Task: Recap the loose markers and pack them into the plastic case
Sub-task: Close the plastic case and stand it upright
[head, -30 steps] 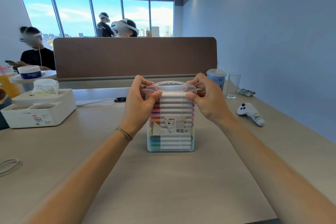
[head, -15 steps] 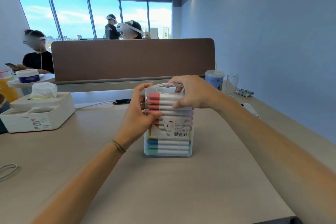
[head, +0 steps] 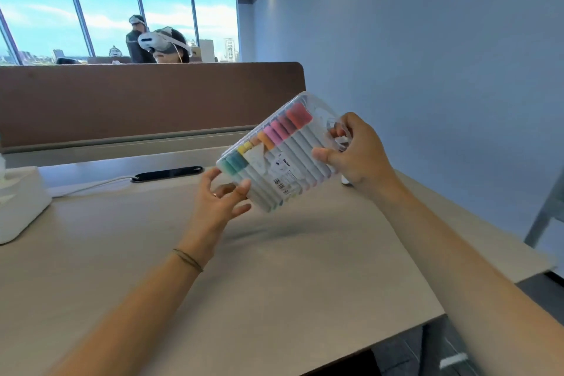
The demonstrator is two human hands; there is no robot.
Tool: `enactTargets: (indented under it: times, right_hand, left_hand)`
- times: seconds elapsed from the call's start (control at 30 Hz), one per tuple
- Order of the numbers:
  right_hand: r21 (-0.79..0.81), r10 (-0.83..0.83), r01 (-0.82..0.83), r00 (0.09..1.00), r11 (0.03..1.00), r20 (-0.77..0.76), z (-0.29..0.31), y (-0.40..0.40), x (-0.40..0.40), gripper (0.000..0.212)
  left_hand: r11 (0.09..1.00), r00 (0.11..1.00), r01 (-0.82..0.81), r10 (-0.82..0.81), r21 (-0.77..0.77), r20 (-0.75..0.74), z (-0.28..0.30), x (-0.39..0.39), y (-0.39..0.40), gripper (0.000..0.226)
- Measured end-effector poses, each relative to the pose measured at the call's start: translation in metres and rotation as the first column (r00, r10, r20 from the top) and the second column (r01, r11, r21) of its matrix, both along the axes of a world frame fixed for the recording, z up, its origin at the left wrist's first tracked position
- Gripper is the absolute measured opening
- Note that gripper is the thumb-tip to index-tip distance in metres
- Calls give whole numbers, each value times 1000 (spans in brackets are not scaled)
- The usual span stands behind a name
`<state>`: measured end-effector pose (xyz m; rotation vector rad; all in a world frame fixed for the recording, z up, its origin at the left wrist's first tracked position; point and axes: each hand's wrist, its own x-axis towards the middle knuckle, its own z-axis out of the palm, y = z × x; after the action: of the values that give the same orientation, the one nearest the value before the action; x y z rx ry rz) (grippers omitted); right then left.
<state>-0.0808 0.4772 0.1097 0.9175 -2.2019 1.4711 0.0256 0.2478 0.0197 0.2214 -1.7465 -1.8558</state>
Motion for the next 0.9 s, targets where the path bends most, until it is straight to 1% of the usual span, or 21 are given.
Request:
enactTargets:
  times: [0.07,0.13,0.17,0.23,0.33,0.4,0.5,0.6,0.73,0.83,0.9]
  right_hand:
    - [-71,-44,46,998,996,32,-8,23,1,48]
    - [-110,-97,102,994,989,46,-14,49,4,48]
    - [-134,-123,129,991,983,49,-17,63,6,47]
    - [-179,-172,177,984,968,41,-18,93,11,42]
    - [-151,-297,293,955,944,-5,-14,139,18,51]
    - [-127,-393,386,919,914,-33,-10,169,24,51]
    - [-115,-520,513,854,851,-34,-8,214,30,49]
    - [-86,-660,654,749,751,-64,-7,261,35,51]
    - [-27,-842,846,526,532,-124,-5,328,43,57]
    - [-21,-913,918,391,396,-117,-8,380,50,60]
    - [-16,-944,947,317,320,-93,-12,414,55,62]
  left_hand:
    - [997,998,56,-55,-50,3,2,-13,23,64]
    - [993,999,40,-43,-108,-31,6,-27,47,49]
    - [991,999,22,-28,-132,-46,8,-34,59,47]
    - [986,997,16,-28,-163,-75,12,-47,86,46]
    - [974,993,47,-69,-221,-93,15,-68,128,47]
    - [966,988,91,-118,-240,-98,19,-83,157,47]
    - [953,972,173,-206,-250,-111,29,-105,205,37]
    - [925,945,269,-307,-268,-110,36,-125,257,36]
    - [878,898,362,-419,-314,-136,47,-148,333,44]
    - [826,839,463,-525,-321,-142,53,-164,393,44]
    - [783,800,513,-585,-352,-135,53,-176,432,46]
